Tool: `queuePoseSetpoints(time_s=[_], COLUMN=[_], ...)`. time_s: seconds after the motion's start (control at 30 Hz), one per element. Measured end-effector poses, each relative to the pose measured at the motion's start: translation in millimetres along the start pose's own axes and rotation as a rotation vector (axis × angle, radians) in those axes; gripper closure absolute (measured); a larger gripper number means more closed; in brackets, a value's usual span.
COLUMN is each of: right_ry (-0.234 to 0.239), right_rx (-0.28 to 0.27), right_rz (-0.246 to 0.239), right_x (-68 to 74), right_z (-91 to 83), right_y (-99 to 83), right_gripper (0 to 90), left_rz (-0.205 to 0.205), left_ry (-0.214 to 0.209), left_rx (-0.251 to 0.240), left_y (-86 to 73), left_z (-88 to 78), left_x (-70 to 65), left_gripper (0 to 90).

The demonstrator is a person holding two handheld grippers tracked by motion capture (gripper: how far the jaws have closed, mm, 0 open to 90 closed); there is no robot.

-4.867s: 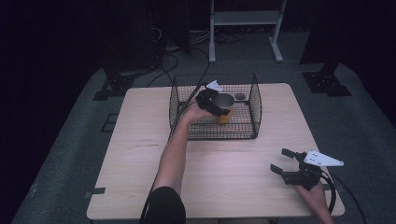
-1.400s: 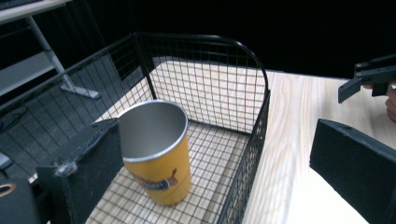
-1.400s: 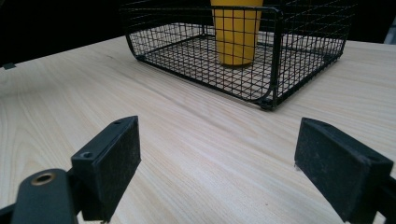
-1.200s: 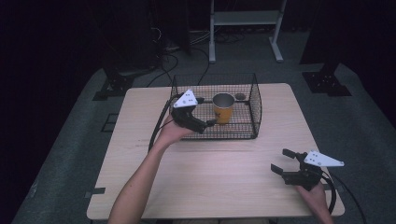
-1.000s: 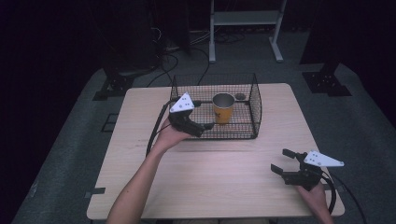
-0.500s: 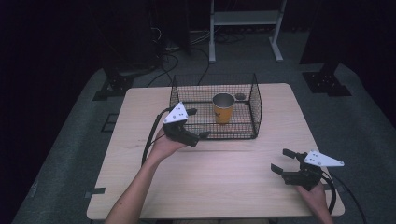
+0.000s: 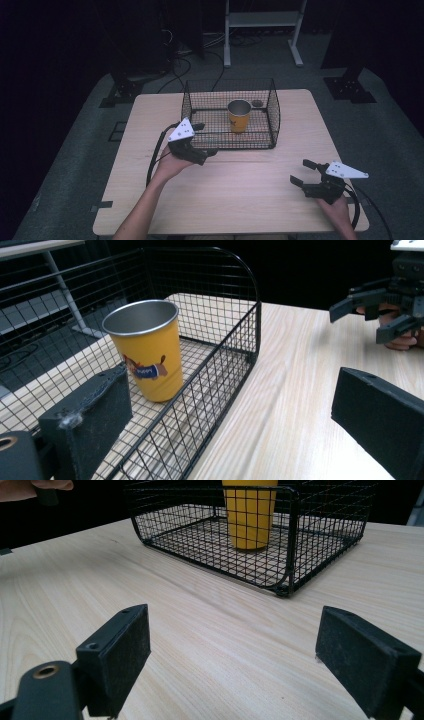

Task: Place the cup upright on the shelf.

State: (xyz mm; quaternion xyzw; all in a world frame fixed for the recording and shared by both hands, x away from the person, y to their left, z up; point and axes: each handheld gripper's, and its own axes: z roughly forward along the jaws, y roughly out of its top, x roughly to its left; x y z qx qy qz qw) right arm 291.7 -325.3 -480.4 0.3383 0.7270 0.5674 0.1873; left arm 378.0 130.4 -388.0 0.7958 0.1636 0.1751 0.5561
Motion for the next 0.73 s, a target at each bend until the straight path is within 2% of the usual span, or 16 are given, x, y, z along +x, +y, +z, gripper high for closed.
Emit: queuePoseSetpoints(time_s=[0.63,0.73], right_ry=[-0.001,-0.001], right_rx=[0.000,0.001], right_rz=[0.001,-0.003], right_x=[-0.4,-0.2], right_z=[-0.2,0.0], right_y=[0.0,0.0], right_gripper=[13.3,13.3], left_rz=[-0.007,-0.007], left_ry=[0.032,0.034], left_rx=[-0.028,-0.049], left_y=[-25.0,-30.1], left_z=[-22.6,-27.9], left_x=[-20.1,-25.9], left_gripper=[2.1,2.1])
